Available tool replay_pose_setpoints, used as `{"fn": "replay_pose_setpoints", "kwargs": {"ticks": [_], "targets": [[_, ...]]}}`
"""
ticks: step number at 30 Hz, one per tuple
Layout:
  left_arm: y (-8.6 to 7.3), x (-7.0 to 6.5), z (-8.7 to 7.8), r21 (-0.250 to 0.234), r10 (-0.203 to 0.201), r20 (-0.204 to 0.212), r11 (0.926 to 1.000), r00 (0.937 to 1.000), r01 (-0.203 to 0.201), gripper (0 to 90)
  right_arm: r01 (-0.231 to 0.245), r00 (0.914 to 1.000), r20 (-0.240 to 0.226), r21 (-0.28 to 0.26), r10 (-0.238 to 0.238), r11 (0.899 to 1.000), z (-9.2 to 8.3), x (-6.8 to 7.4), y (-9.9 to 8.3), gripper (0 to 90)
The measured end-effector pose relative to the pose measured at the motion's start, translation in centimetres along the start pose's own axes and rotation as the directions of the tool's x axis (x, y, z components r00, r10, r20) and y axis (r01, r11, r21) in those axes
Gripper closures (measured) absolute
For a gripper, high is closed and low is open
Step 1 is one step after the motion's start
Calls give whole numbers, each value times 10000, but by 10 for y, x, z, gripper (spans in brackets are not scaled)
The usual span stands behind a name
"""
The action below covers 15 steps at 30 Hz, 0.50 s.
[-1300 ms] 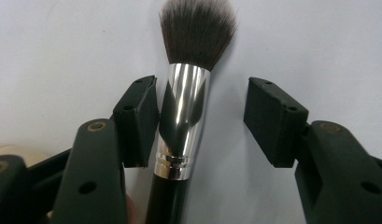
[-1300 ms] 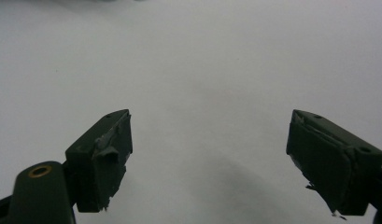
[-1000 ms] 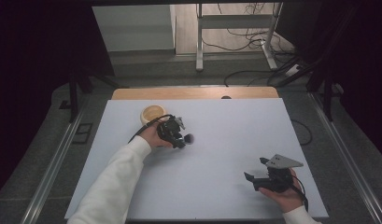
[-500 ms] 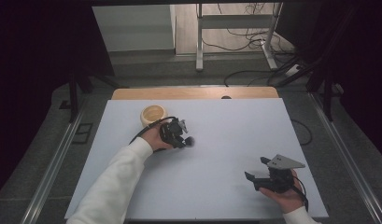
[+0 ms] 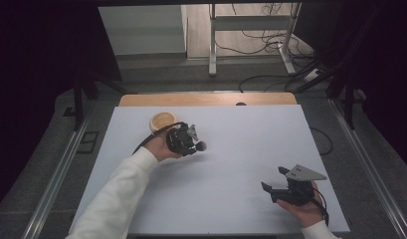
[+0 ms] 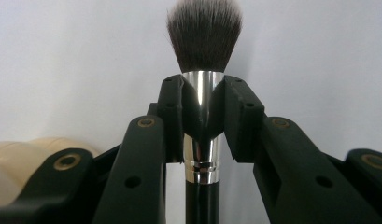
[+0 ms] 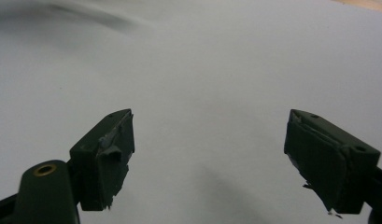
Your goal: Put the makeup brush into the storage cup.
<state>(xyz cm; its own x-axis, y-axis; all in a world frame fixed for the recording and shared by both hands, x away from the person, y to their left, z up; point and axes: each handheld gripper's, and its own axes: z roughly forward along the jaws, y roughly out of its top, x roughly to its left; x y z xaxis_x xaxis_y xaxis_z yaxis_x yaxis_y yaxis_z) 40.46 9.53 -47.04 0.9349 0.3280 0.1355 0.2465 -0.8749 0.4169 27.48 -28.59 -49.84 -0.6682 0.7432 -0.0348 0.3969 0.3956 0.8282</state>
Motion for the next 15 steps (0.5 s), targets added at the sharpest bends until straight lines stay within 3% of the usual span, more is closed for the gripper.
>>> {"fn": "replay_pose_setpoints", "kwargs": {"ticks": [15], "targets": [[-3,-11,-36,-725,-463,-375,9964,9982,435,707,-95,10000,-15,-64,95,9999,-1,-2,0,171]]}}
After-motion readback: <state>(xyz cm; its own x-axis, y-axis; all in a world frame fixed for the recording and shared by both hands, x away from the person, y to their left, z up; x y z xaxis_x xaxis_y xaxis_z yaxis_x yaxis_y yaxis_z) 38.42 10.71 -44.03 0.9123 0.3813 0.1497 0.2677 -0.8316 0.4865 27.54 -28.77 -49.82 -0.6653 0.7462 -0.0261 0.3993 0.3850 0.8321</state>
